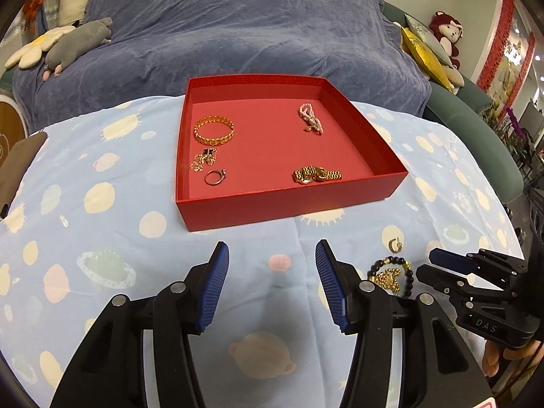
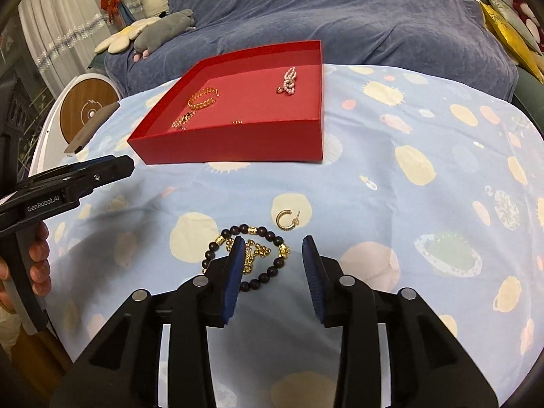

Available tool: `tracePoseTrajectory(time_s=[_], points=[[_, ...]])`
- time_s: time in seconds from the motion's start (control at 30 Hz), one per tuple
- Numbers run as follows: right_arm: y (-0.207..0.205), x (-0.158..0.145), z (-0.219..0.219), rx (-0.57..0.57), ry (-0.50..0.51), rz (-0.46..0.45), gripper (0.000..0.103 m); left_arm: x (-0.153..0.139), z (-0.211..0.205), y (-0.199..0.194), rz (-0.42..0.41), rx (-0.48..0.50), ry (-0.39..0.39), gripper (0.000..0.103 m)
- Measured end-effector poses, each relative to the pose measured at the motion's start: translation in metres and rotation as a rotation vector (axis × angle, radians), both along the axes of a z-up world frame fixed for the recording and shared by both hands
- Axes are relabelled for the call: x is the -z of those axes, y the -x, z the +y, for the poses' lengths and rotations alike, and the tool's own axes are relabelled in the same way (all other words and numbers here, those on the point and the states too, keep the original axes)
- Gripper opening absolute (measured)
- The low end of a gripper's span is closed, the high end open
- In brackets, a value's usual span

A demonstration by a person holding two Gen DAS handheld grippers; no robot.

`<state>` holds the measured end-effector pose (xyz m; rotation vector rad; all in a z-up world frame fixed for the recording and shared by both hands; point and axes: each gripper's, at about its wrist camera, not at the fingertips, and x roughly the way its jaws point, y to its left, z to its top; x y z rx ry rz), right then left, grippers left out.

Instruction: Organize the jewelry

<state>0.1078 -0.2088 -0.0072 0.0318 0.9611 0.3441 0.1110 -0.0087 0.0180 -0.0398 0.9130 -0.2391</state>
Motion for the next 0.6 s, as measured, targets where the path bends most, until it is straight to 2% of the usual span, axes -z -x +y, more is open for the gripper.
tracePoseTrajectory(time_s=[0.13,0.2,0.23,0.27,0.3,0.33,0.6], points=[[-0.002,0.014,0.006,-0.011,0.037,0.021,0.034,0.004,-0.005,0.004,0.000,0.020,-0.012,0.051],[-0.003,0.021,0.006,-0.012,0.044,0.038,0.031,0.006,-0.006,0.004,0.000,0.023,-0.019,0.051],[-0.001,0.022,0.006,-0.008,0.049,0.031,0.026,0.007,-0.007,0.003,0.003,0.024,-0.016,0.051],[-0.002,0.022,0.006,-0.008,0.054,0.029,0.015,0.007,-0.008,0.002,0.006,0.024,-0.015,0.051],[-0.003,0.021,0.006,-0.007,0.050,0.033,0.011,0.008,-0.008,0.002,0.008,0.025,-0.013,0.051],[-0.003,0.019,0.005,-0.001,0.038,0.031,0.007,0.008,-0.009,0.002,0.008,0.028,-0.011,0.051],[0.010,-0.039,-0.008,0.023,-0.053,-0.121,0.007,0.013,-0.030,-0.002,0.029,0.066,0.008,0.052]])
